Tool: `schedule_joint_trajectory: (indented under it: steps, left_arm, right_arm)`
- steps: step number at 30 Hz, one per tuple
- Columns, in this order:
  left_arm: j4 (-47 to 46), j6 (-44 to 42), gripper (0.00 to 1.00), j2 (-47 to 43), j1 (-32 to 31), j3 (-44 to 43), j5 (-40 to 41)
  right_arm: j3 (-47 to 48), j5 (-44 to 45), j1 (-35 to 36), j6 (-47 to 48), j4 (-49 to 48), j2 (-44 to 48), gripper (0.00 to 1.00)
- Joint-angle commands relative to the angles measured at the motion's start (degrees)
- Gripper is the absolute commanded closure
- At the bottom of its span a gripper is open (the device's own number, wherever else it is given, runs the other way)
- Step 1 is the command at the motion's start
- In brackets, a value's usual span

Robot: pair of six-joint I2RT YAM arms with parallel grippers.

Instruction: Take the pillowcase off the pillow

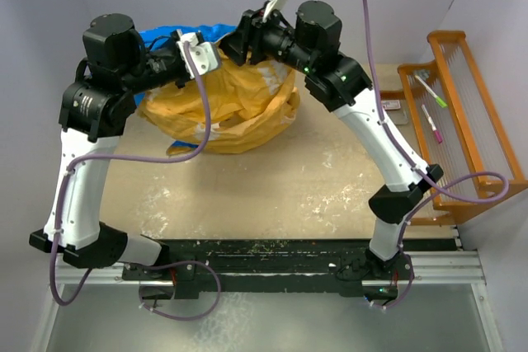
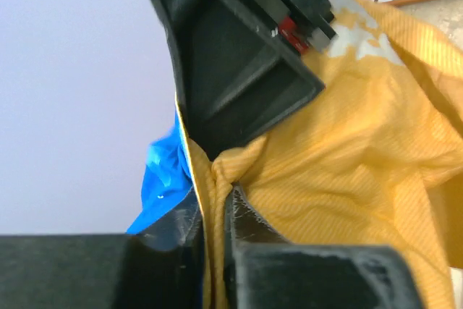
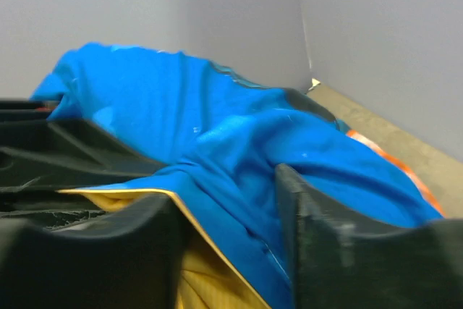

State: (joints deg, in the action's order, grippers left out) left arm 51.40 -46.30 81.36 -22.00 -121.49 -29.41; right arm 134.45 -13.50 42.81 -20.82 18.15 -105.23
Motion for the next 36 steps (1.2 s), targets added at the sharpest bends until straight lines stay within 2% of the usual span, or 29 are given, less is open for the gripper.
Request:
schedule_joint_trajectory:
  steps: [1, 3, 7, 11, 16, 21, 25, 28, 30, 34, 36]
  left_arm:
    - [-2.5, 8.1, 1.0, 0.9, 0.9, 5.1, 3.4]
    - [-5.6, 10.6, 1.0, 0.6, 0.9, 5.9, 4.7]
    - [-6.9, 15.2, 1.0, 1.9, 1.1, 2.6, 6.4]
    - [-7.9, 18.9, 1.0, 2.9, 1.0, 0.0, 7.8]
    - [-8.7, 22.4, 1.0, 3.5, 1.0, -1.6, 8.7]
    - [-8.1, 24.4, 1.0, 4.2, 1.0, -4.2, 8.1]
    - [-6.5, 24.5, 1.0, 4.8, 1.0, -5.6, 7.9]
    - [-6.8, 24.2, 1.0, 4.2, 1.0, -4.4, 8.4]
    - [-6.9, 23.8, 1.0, 3.9, 1.0, -3.9, 8.8]
    - [-7.2, 23.5, 1.0, 3.3, 1.1, -3.4, 9.5]
    - [-7.3, 23.3, 1.0, 3.2, 1.0, -3.9, 10.0]
  right_arm:
    - [-4.0, -5.3, -3.7, -6.9, -6.3, 6.1, 0.3]
    - [-10.2, -1.7, -5.9, -8.7, -6.7, 10.3, 0.15]
    - [-30.0, 6.3, -10.6, -12.7, -13.0, 21.9, 0.02]
    - [-44.1, 12.7, -11.1, -13.6, -14.8, 30.1, 0.0]
    - [-56.1, 17.8, -11.1, -14.7, -19.3, 37.9, 0.0]
    - [-59.6, 13.8, -9.9, -16.6, -23.8, 36.8, 0.01]
    - [-59.5, 10.4, -8.9, -17.1, -26.3, 34.7, 0.06]
    - [-59.7, 8.0, -8.9, -17.2, -27.4, 34.0, 0.14]
    - [-60.0, 9.1, -8.9, -17.1, -26.2, 34.0, 0.23]
    - [-64.2, 10.6, -9.1, -17.5, -22.4, 36.0, 0.51]
    - [-66.5, 12.4, -9.4, -16.0, -21.3, 36.9, 0.59]
